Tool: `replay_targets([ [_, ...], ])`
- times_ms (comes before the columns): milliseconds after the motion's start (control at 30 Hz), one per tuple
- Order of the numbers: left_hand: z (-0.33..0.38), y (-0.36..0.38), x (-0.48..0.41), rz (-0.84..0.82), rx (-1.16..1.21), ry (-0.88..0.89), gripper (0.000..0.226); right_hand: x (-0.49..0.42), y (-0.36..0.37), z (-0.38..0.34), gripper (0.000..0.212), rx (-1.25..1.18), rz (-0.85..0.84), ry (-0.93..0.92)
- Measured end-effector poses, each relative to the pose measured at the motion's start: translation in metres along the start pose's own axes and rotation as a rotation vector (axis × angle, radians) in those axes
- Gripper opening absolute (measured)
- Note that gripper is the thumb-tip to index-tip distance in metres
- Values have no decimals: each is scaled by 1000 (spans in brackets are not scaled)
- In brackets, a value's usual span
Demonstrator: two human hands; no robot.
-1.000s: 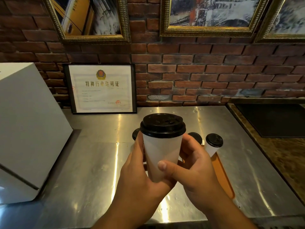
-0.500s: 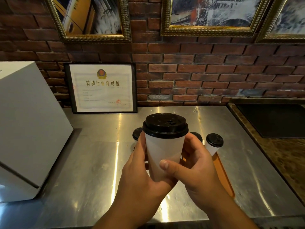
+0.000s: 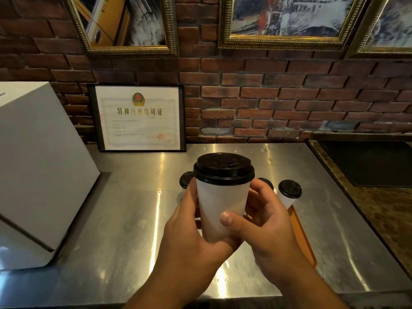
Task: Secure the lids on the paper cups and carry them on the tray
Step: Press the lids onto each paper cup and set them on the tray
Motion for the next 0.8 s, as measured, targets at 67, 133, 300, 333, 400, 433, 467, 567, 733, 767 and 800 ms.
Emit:
replay_targets([
  [67, 0, 1, 1, -19, -2, -2, 105, 1, -1, -1, 64, 6, 8, -11],
  [133, -1, 1, 1, -20, -24, -4, 103, 2, -2, -1, 66, 32, 18, -12],
  [300, -10, -1, -3, -82, -5, -43, 98, 4, -3, -1, 71, 52, 5, -10],
  [333, -11, -1, -4, -95, 9, -54, 94, 4, -4, -1, 71, 53, 4, -10],
  [400, -14, -2, -5, -101, 32, -68, 87, 5, -4, -1, 69, 54, -4, -6],
  [433, -15, -2, -5, -96, 36, -68, 85, 5, -4, -1, 69, 53, -7, -5],
  [467, -15, -2, -6, -91, 39, -65, 84, 6, -4, -1, 68, 53, -8, -4],
  [567, -14, -2, -7, -81, 61, -52, 87, 5, -2, -1, 66, 20, -19, -3],
  [733, -10, -3, -8, -102, 84, -34, 86, 2, -2, -4, 61, -8, -32, -11],
  [767, -10, -3, -9, -107, 81, -35, 87, 3, -2, -4, 62, -5, -36, -11],
  [800, -10, -2, -9, -110, 77, -34, 88, 3, -3, -4, 64, 1, -40, -12],
])
Point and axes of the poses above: each hand's wrist, its own x-axis away from the middle knuckle, its own y-axis out of the palm, z = x × y, the point moved 7 cm from there along -x, towards the middle knuckle, and after that the axes turned 14 degrees about -y, right-handed, at the moved point
